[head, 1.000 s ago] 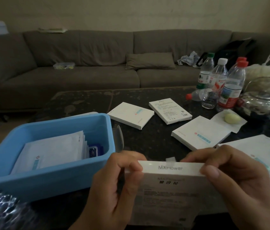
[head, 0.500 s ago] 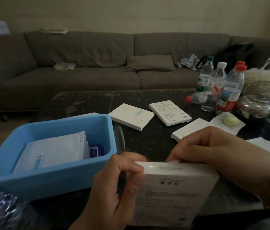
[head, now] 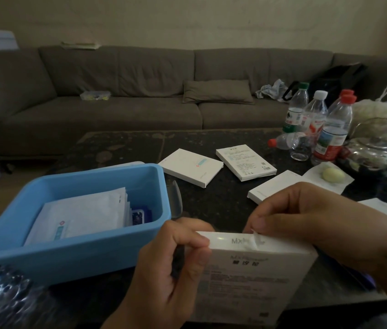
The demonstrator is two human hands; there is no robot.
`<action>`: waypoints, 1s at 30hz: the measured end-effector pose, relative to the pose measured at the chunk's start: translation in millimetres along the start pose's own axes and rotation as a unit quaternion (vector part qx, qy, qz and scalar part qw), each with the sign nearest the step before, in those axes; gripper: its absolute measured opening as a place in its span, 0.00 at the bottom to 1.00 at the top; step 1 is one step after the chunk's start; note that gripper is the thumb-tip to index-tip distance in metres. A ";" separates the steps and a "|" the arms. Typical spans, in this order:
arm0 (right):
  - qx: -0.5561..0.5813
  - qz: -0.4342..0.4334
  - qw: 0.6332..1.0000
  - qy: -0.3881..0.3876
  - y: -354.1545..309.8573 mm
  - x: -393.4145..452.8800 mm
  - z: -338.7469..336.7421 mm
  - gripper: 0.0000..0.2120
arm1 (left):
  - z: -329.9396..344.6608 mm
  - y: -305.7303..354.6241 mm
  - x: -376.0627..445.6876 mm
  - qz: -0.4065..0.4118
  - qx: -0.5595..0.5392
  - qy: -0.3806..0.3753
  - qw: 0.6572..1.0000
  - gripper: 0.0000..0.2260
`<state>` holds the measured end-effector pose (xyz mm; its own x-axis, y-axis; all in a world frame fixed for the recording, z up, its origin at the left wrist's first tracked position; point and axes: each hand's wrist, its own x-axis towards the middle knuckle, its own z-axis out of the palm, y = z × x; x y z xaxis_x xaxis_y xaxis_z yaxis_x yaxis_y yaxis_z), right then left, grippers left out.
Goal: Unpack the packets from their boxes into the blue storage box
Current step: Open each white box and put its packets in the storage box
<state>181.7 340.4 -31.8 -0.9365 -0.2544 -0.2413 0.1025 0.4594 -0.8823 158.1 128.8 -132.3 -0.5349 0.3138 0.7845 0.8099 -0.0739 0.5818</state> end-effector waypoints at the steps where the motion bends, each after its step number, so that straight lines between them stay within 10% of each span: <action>1: -0.004 -0.001 1.000 -0.002 -0.4 -0.7 0.0 0.11 | 0.2 0.1 -0.2 0.001 0.001 0.000 1.000 0.07; 8: -0.064 -0.124 0.981 0.135 -9.4 -14.2 10.6 0.12 | 0.5 -0.2 -0.9 -0.046 -0.042 -0.009 0.998 0.05; 16: -0.442 -0.374 0.728 0.367 34.0 -27.9 64.8 0.03 | 1.4 0.6 1.2 -0.075 0.006 0.026 0.997 0.05; 30: -0.499 -0.430 0.640 0.394 81.8 1.0 69.0 0.06 | 17.8 4.5 -8.1 -0.091 -0.025 0.087 0.992 0.05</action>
<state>212.2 319.0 -132.1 -0.4210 -0.4512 0.7869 -0.4619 0.8532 0.2421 170.4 142.8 -139.9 -0.7074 0.1585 0.6888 0.6861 -0.0802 0.7231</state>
